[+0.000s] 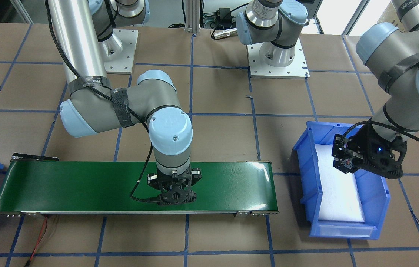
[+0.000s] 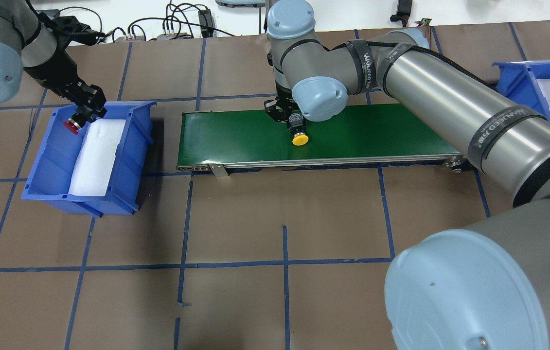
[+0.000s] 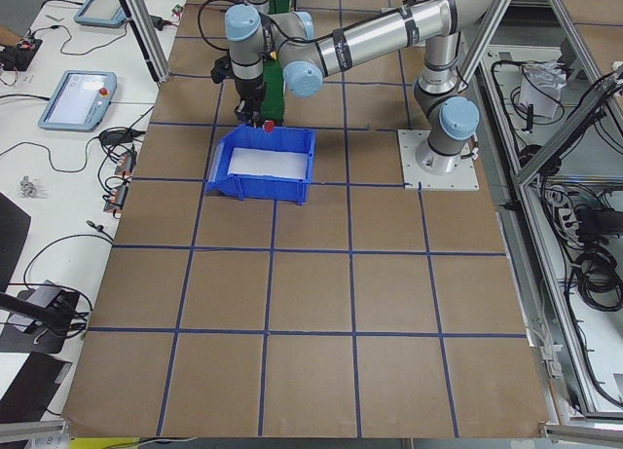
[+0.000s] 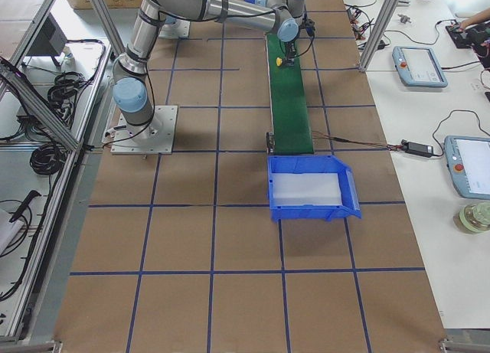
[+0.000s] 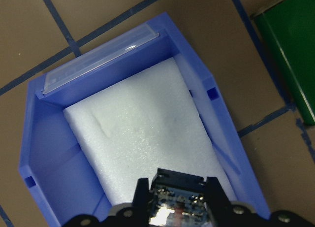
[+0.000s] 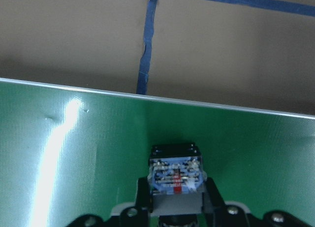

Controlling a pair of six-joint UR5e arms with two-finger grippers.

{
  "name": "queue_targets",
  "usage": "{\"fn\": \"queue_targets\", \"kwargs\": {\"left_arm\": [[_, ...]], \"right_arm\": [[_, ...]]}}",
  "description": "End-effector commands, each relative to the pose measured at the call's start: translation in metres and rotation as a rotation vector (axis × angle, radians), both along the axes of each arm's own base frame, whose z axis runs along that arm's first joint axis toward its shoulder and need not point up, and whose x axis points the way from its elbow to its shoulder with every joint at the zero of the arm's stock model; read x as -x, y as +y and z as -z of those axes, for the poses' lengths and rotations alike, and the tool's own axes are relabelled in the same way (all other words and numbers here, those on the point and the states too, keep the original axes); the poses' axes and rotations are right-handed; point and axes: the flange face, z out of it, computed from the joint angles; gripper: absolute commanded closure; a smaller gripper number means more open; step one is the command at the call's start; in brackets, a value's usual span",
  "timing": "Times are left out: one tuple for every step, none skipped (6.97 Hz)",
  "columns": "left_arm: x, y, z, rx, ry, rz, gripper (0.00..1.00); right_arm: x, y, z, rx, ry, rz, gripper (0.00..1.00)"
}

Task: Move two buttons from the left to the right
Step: 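Grasp yellow button with right gripper while left gripper lifts red button, then carry yellow button to far bin while left gripper sets red button on belt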

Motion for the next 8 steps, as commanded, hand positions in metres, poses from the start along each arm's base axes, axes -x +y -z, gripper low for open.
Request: {"fn": "queue_targets", "kwargs": {"left_arm": [[0.014,0.000,0.006,-0.015,-0.018,-0.049,0.92],[0.022,0.001,0.016,-0.030,-0.002,-0.108,0.92],[0.037,-0.003,0.021,-0.032,-0.001,-0.228,0.93],[0.062,-0.009,0.026,-0.034,-0.009,-0.269,0.93],[0.084,-0.008,0.027,-0.032,-0.012,-0.304,0.93],[0.105,-0.005,0.029,-0.029,-0.010,-0.344,0.93],[0.126,-0.004,0.031,-0.026,-0.008,-0.392,0.93],[0.149,-0.005,0.040,-0.020,-0.007,-0.415,0.93]], "right_arm": [[0.011,-0.005,-0.015,0.018,0.001,-0.043,0.92],[0.024,-0.004,-0.041,0.036,-0.002,-0.060,0.92],[0.058,-0.008,-0.074,0.040,0.018,-0.086,0.92],[0.121,-0.017,-0.106,0.032,0.041,-0.086,0.92],[0.191,-0.019,-0.132,0.014,0.046,-0.069,0.92],[0.249,-0.014,-0.154,0.003,0.049,-0.048,0.92],[0.303,-0.004,-0.173,-0.020,0.047,-0.009,0.92],[0.348,0.002,-0.183,-0.017,0.051,0.021,0.92]]}}
